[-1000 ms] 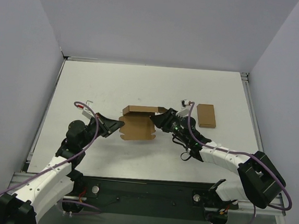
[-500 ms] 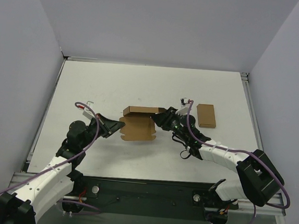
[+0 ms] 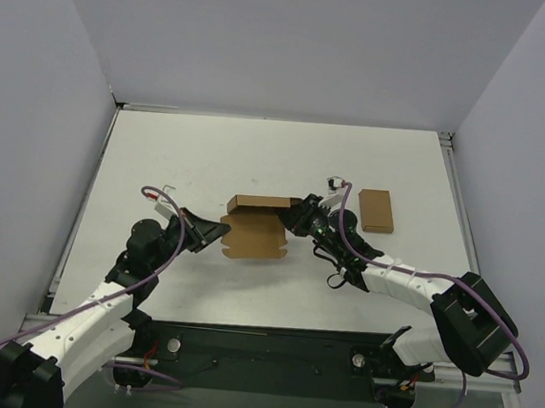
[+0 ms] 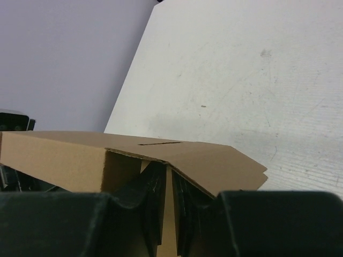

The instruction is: Fold the paper box

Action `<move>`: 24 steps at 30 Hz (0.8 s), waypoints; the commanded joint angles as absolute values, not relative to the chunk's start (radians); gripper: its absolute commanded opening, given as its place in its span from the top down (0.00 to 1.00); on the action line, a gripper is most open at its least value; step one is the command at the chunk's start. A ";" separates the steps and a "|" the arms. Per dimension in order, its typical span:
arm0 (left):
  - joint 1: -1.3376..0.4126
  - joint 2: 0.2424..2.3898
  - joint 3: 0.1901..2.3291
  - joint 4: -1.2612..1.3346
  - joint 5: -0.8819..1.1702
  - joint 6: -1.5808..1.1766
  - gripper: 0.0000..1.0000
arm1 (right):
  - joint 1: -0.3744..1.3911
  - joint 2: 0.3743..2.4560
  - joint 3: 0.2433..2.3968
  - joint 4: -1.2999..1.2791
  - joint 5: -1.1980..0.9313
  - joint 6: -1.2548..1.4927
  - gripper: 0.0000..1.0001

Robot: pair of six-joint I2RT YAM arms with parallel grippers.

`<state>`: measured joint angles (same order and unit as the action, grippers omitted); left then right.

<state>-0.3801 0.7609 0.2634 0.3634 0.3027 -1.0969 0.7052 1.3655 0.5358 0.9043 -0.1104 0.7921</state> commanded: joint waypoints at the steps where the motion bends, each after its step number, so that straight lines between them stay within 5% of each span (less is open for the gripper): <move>1: -0.396 0.773 0.270 0.433 0.301 -1.097 1.00 | 0.718 1.341 0.558 1.020 -0.144 0.767 0.88; 6: -0.396 0.746 0.279 0.419 0.285 -1.094 1.00 | 0.719 1.336 0.543 0.959 -0.091 0.772 0.85; 12: -0.396 0.729 0.293 0.400 0.285 -1.095 1.00 | 0.715 1.321 0.515 0.917 -0.038 0.764 0.71; 24: -0.397 0.713 0.282 0.400 0.293 -1.118 1.00 | 0.669 1.391 0.526 0.959 -0.068 0.779 0.66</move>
<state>-0.3916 0.7383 0.2634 0.3622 0.2947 -1.1004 0.6792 1.3792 0.5182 0.8871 -0.0708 0.7879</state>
